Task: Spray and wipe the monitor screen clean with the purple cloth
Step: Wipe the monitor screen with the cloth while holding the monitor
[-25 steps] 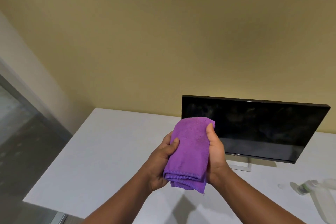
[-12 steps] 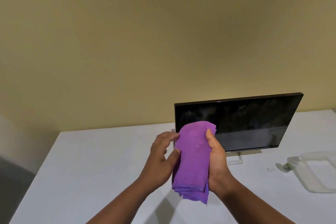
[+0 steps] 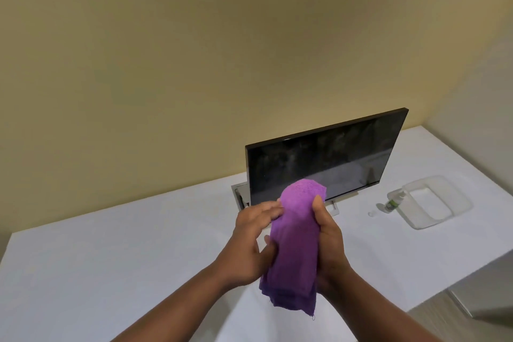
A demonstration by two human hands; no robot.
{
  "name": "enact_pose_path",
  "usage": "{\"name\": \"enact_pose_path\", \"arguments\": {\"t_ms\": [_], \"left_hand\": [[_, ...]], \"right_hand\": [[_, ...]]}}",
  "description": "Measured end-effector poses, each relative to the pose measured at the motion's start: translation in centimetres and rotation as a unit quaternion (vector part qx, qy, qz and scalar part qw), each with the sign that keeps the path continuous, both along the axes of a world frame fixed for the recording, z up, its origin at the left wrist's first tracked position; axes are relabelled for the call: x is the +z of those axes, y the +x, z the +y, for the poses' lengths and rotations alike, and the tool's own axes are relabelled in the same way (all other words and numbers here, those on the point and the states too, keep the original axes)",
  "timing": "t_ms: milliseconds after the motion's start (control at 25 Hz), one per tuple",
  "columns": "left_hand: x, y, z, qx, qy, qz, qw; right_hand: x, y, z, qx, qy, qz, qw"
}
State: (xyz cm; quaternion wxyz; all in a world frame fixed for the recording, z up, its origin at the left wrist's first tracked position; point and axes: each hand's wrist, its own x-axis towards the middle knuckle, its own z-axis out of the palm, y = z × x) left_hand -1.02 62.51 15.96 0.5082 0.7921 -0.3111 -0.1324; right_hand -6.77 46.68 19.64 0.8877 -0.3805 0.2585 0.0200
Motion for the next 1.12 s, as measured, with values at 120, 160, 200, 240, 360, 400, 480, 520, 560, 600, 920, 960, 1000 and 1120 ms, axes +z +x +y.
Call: {"name": "enact_pose_path", "arguments": {"t_ms": [120, 160, 200, 240, 360, 400, 480, 520, 560, 600, 920, 960, 1000, 1120], "left_hand": [[1.0, 2.3, -0.1, -0.013, 0.032, -0.003, 0.999], [1.5, 3.4, -0.2, 0.002, 0.037, -0.025, 0.999], [2.1, 4.6, -0.2, 0.026, 0.04, -0.051, 0.998], [2.8, 5.8, -0.3, 0.051, 0.043, -0.078, 0.995], [4.6, 10.0, -0.3, 0.085, 0.105, -0.203, 0.97], [5.1, 11.4, -0.3, 0.079, 0.136, -0.238, 0.959], [5.7, 13.7, -0.7, 0.07, 0.186, -0.255, 0.946], [5.8, 14.4, -0.9, 0.073, 0.192, -0.254, 0.945], [5.9, 14.9, -1.1, 0.08, 0.185, -0.253, 0.946], [5.8, 15.2, -1.3, 0.087, 0.171, -0.254, 0.948], [4.7, 16.1, -1.8, 0.101, 0.106, -0.24, 0.96], [4.6, 16.1, -1.8, 0.099, 0.099, -0.239, 0.961], [4.6, 16.3, -1.7, 0.095, 0.096, -0.241, 0.961], [4.4, 16.7, -1.4, 0.079, 0.095, -0.23, 0.965]], "right_hand": [[-0.9, 0.2, 0.1, -0.038, -0.009, 0.01, 0.999], [-1.2, 0.4, 0.0, -0.053, -0.013, 0.015, 0.998], [-1.6, 0.7, -0.1, -0.066, -0.022, 0.021, 0.997], [-2.0, 1.2, -0.1, -0.069, -0.039, 0.029, 0.996], [-2.6, 3.1, 0.5, -0.026, -0.095, 0.042, 0.994], [-3.0, 3.7, 0.9, -0.011, -0.117, 0.047, 0.992], [-4.0, 5.0, 1.7, -0.016, -0.169, 0.039, 0.985], [-4.3, 5.7, 2.0, -0.025, -0.196, 0.036, 0.98], [-4.5, 6.3, 2.2, -0.028, -0.227, 0.037, 0.973], [-4.7, 7.0, 2.3, -0.031, -0.262, 0.04, 0.964], [-6.5, 12.6, 1.8, -0.241, -0.497, -0.057, 0.832], [-6.6, 13.2, 1.9, -0.254, -0.515, -0.063, 0.816], [-6.7, 13.9, 2.2, -0.256, -0.534, -0.07, 0.803], [-8.4, 14.4, 3.0, -0.197, -0.614, -0.095, 0.758]]}}
